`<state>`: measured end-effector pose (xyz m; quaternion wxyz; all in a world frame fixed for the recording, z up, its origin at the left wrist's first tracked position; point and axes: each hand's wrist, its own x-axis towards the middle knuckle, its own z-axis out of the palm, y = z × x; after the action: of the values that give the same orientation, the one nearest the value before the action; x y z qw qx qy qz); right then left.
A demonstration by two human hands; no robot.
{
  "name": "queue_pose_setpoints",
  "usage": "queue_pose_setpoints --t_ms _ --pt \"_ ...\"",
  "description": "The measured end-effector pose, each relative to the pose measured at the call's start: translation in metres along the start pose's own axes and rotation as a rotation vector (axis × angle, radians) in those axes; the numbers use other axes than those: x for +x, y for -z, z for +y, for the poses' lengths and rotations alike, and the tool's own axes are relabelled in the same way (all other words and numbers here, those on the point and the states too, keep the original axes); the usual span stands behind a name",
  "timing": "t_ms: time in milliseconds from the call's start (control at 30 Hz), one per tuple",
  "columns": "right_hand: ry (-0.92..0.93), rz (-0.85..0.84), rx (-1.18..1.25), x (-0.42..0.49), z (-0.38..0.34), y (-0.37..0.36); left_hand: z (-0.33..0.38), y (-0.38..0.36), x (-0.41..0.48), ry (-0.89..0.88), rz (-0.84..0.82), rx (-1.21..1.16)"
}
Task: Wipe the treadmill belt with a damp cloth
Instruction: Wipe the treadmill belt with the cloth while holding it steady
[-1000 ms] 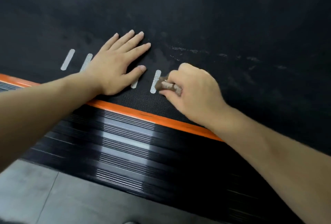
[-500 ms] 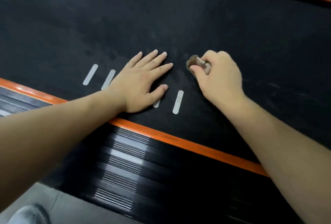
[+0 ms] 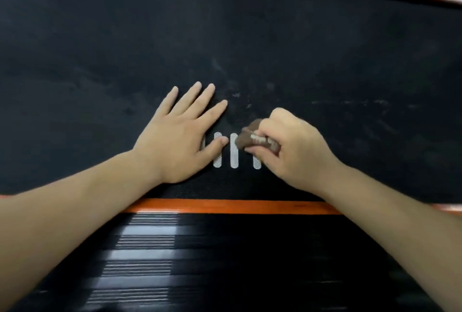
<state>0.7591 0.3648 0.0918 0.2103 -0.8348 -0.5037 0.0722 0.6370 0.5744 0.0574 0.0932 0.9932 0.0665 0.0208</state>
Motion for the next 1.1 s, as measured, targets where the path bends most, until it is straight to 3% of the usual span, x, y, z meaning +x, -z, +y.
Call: queue_pose_setpoints --t_ms 133,200,267,333,467,633,833,1000,1100 --pt "-0.466 0.184 -0.227 0.042 0.007 0.000 0.000 -0.001 0.001 -0.007 0.042 -0.053" --pt "-0.418 0.195 -0.220 0.035 -0.017 -0.013 -0.002 -0.003 0.002 -0.013 0.055 -0.074" --pt "-0.271 0.077 -0.148 0.013 -0.040 -0.020 -0.004 -0.004 0.001 -0.020 0.062 -0.093" --pt "-0.329 0.051 -0.197 0.003 -0.026 -0.007 -0.006 -0.004 0.000 -0.033 0.076 -0.101" --pt "-0.813 0.251 -0.303 -0.005 0.011 0.019 -0.006 -0.002 -0.002 -0.046 0.065 -0.104" --pt "-0.603 0.067 -0.216 -0.035 -0.037 0.002 -0.004 -0.002 -0.001 -0.036 0.060 -0.094" --pt "-1.032 0.224 -0.350 -0.051 0.013 0.032 -0.002 0.000 -0.001 -0.020 0.060 -0.080" --pt "-0.693 0.152 -0.166 -0.034 -0.030 -0.005 -0.007 0.004 -0.003 -0.030 0.039 -0.147" --pt "-0.817 0.217 -0.197 -0.021 -0.012 0.007 -0.027 0.012 -0.010 -0.060 -0.026 -0.118"
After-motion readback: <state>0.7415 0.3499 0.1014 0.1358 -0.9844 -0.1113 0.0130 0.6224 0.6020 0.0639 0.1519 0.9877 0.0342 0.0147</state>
